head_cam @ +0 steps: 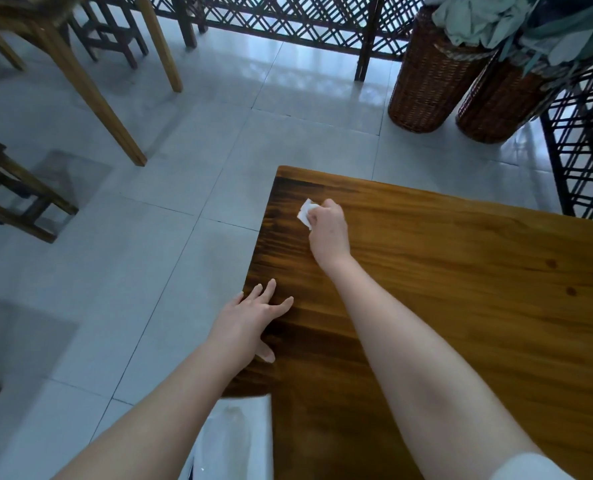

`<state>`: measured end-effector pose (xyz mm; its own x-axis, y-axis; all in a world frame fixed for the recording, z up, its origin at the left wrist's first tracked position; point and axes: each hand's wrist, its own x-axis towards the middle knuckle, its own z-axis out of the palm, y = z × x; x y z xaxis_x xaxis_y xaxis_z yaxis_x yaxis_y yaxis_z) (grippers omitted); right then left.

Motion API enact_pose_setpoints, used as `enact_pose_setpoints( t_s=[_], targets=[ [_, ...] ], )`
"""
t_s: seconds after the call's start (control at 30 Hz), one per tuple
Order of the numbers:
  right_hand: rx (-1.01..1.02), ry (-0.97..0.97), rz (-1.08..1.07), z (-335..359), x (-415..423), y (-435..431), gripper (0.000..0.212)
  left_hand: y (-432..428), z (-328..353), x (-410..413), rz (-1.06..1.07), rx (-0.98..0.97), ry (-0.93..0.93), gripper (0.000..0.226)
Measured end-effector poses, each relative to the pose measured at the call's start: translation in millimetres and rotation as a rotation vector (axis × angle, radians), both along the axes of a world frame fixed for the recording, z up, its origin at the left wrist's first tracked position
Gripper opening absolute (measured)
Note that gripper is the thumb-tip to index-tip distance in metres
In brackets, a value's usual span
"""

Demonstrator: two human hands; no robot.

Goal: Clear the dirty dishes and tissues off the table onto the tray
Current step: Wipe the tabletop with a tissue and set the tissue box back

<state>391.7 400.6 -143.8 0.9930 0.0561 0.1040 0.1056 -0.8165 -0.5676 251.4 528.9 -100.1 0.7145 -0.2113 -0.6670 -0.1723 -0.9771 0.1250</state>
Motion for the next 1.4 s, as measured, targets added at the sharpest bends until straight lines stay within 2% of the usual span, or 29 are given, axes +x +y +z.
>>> enact_pose_setpoints(
  t_s=[0.17, 0.23, 0.37, 0.57, 0.73, 0.87, 1.07, 1.17, 1.27, 1.4],
  targets=[
    [-0.109, -0.047, 0.063, -1, 6, -10, 0.015, 3, -6, 2, 0.002, -0.015, 0.008, 0.103],
    [-0.128, -0.031, -0.012, -1, 16, -26, 0.021, 3, -8, 2, 0.005, -0.019, 0.014, 0.105],
    [-0.024, 0.01, -0.227, -4, 35, -64, 0.022, 4, -11, 1, 0.013, -0.019, 0.006, 0.106],
    [-0.008, 0.046, -0.274, -1, 40, -53, 0.024, 3, -13, 3, 0.014, -0.014, 0.019, 0.106],
    [-0.058, 0.036, -0.095, -2, 19, -13, 0.019, 3, -8, 2, 0.011, -0.012, 0.015, 0.104],
    [-0.022, -0.011, 0.015, -6, -2, 10, 0.014, 2, -5, 0, 0.008, -0.007, -0.01, 0.102],
    [-0.101, -0.066, 0.207, -8, -33, -5, 0.012, 3, -4, 0, -0.012, 0.015, -0.009, 0.103],
    [-0.172, -0.076, 0.232, -8, -40, -28, 0.015, 3, -4, 1, -0.006, 0.026, 0.001, 0.105],
    [-0.176, -0.053, 0.093, -5, -35, -69, 0.011, 2, -4, 0, -0.004, 0.027, -0.004, 0.105],
    [-0.159, 0.016, -0.24, -2, -13, -148, 0.018, 1, 0, 0, 0.003, 0.021, 0.002, 0.105]
  ],
)
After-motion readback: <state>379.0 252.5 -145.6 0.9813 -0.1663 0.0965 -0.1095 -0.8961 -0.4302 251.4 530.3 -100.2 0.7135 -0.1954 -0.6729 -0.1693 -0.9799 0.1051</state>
